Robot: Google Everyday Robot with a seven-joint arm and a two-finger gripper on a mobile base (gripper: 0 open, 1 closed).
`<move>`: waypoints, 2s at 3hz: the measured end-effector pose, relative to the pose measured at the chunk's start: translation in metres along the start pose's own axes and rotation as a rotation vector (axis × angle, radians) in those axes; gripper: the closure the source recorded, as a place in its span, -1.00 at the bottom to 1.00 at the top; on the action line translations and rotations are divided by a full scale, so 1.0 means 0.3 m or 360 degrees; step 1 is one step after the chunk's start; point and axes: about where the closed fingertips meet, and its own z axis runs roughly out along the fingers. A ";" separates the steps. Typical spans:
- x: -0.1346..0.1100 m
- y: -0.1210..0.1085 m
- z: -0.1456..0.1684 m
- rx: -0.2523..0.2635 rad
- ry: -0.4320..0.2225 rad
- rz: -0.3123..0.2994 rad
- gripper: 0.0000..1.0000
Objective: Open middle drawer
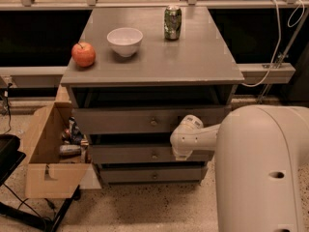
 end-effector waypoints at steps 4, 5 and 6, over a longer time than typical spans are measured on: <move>-0.011 0.010 0.064 -0.0101 0.0044 -0.0015 -0.70; -0.015 0.023 0.063 -0.0206 0.0148 -0.0010 -0.23; -0.016 0.030 0.003 -0.0240 0.0255 -0.0018 0.24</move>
Offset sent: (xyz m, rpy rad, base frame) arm 0.0000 0.0000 0.0000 0.0000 0.0000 0.0000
